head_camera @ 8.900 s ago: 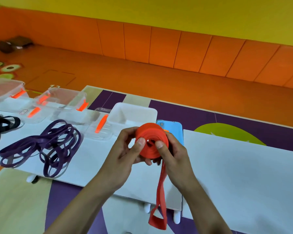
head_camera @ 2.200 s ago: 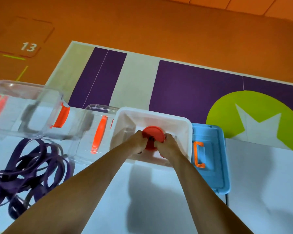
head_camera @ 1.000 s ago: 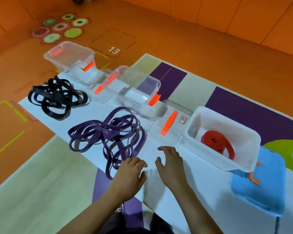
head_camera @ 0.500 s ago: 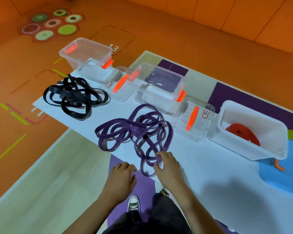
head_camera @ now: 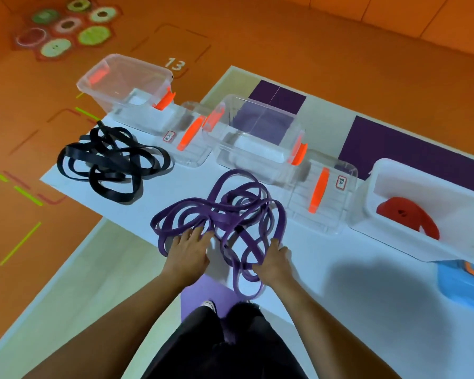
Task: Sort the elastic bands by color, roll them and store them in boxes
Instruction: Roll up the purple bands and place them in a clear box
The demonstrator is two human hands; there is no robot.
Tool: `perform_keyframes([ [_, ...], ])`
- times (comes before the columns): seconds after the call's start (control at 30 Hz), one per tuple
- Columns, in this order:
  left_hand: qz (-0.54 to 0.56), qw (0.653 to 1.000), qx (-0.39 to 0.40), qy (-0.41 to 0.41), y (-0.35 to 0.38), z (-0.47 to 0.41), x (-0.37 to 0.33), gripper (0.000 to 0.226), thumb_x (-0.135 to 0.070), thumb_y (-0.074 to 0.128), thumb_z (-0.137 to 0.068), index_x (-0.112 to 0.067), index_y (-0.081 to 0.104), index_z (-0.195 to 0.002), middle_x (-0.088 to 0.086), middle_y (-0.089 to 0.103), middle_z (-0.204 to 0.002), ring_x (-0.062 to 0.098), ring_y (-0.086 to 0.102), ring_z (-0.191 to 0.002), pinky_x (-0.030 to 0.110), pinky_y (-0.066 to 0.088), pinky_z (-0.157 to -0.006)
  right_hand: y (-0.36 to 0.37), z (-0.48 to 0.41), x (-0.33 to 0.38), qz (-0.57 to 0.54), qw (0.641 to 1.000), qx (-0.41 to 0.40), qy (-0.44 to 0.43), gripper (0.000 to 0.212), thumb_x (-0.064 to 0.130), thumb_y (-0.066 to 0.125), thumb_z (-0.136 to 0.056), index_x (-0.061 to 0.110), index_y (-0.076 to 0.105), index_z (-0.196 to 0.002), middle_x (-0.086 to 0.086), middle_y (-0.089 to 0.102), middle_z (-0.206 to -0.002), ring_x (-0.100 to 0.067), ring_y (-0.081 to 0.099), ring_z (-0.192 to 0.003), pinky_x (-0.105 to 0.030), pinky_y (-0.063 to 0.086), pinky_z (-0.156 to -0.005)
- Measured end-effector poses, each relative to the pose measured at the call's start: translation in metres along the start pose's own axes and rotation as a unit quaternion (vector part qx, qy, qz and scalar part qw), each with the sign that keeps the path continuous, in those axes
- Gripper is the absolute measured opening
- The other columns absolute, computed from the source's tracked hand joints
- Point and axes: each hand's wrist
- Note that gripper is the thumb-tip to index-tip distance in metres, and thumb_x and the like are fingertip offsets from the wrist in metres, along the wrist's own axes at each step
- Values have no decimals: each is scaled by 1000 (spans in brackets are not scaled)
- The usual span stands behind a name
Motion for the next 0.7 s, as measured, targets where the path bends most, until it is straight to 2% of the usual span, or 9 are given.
perform_keyframes([
  [0.07, -22, 1000, 6, 5, -4, -15, 6, 71, -24, 58, -97, -24, 22, -159, 9, 23, -166, 38, 25, -150, 52, 29, -118, 2, 0, -4, -7, 1000, -12, -2, 61, 19, 75, -87, 15, 39, -137, -13, 45, -127, -27, 56, -88, -30, 49, -70],
  [0.17, -57, 998, 34, 19, -4, -41, 18, 78, -24, 55, -100, -29, 8, -162, 8, 7, -170, 40, 12, -154, 55, 24, -121, -6, -3, -11, -34, 999, -13, -13, 44, 17, 69, -87, 18, 51, -127, -11, 53, -120, -26, 57, -84, -28, 44, -69],
  [0.27, -73, 993, 84, 29, 1, -59, 26, 93, -26, 60, -98, -36, -9, -160, 6, -3, -171, 40, 7, -155, 58, 22, -120, -14, 1, -20, -64, 996, -55, -26, 39, 20, 66, -79, 20, 61, -117, -7, 65, -103, -28, 65, -81, -33, 56, -71],
  [0.33, -75, 992, 99, 35, 7, -65, 31, 95, -23, 58, -98, -39, -13, -159, 3, -4, -171, 39, 9, -155, 58, 26, -118, -18, 6, -30, -104, 989, -98, -30, 36, 15, 65, -76, 12, 65, -112, -10, 69, -94, -32, 67, -79, -40, 61, -75],
  [0.43, -80, 993, 77, 48, 10, -72, 41, 92, -15, 55, -98, -39, -9, -160, -1, 2, -171, 39, 23, -151, 57, 37, -112, -32, 22, -35, -182, 971, -154, 9, 29, -2, 63, -85, 9, 66, -112, -13, 70, -98, -32, 69, -80, -41, 61, -71],
  [0.53, -73, 994, 58, 57, 10, -81, 54, 73, -12, 46, -102, -35, 8, -161, -3, 12, -169, 38, 39, -142, 57, 44, -106, -48, 46, -43, -232, 948, -213, 51, 30, -2, 60, -93, 16, 66, -117, -10, 68, -98, -18, 67, -72, -18, 51, -56],
  [0.57, -70, 994, 57, 60, 9, -83, 58, 70, -11, 43, -103, -33, 10, -160, -3, 12, -169, 37, 41, -142, 58, 44, -105, -54, 56, -48, -241, 937, -246, 61, 29, -3, 58, -94, 15, 67, -115, -10, 68, -94, -18, 65, -69, -16, 48, -53],
  [0.63, -70, 994, 58, 65, 10, -85, 67, 69, -10, 41, -103, -32, 11, -161, -4, 12, -170, 35, 42, -142, 57, 44, -105, -66, 74, -60, -254, 910, -313, 96, 27, -1, 57, -95, 13, 70, -114, -13, 69, -90, -23, 63, -66, -24, 47, -53],
  [0.7, -66, 994, 58, 64, 10, -88, 72, 67, -13, 40, -103, -31, 12, -161, -5, 14, -169, 35, 43, -141, 56, 42, -106, -78, 90, -74, -261, 885, -360, 139, 28, 2, 56, -95, 17, 72, -112, -14, 70, -91, -25, 61, -65, -26, 45, -53],
])
Point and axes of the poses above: each hand's wrist, its own z-axis away from the middle knuckle, its own y-axis out of the palm, x = y × z
